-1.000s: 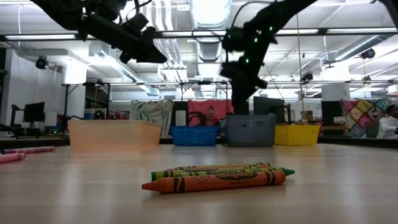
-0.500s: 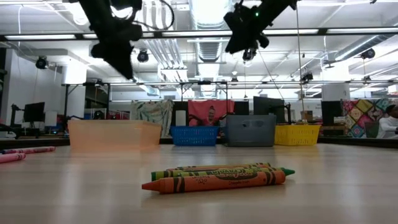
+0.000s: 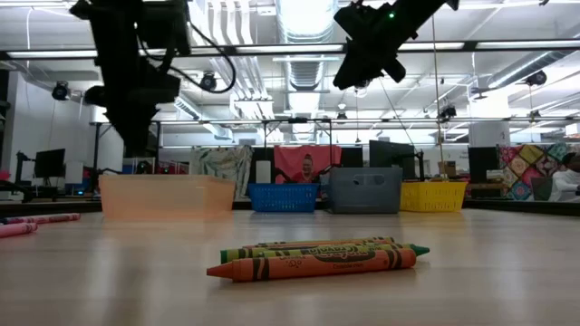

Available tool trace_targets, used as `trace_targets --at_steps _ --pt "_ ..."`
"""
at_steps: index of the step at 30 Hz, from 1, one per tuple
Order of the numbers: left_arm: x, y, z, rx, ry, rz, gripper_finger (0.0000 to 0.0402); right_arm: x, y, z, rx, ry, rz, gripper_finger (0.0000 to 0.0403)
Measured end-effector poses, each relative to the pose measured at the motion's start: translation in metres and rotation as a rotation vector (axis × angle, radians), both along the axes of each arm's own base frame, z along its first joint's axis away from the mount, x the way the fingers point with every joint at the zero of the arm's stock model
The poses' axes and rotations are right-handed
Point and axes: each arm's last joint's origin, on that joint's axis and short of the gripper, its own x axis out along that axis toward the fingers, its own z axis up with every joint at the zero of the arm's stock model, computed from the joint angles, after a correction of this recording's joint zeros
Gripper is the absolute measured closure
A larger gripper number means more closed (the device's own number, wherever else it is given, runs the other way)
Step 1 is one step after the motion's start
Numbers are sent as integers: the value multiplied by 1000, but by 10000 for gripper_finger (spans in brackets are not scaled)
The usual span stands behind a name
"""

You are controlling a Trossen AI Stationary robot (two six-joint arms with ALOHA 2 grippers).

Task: Sort crayons
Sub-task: Put the red crayon into the black bin

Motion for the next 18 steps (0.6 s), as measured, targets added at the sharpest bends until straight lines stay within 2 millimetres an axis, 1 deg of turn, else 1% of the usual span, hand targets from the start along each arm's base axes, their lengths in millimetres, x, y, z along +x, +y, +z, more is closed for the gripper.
trace_targets --at_steps 2,5,10,14,18 --pt "-3 -8 -9 -32 17 -5 336 0 10 -8 11 11 8 333" --pt "-6 -21 -19 -74 30 -9 325 0 20 -19 50 23 12 331" --pt "-13 -42 -34 -100 56 17 284 1 32 -33 90 -15 15 334" --pt "-18 -53 -43 -111 67 6 253 2 38 -35 86 -45 24 334" --pt "-24 -58 -52 -139 91 23 243 3 40 -34 66 -50 5 333"
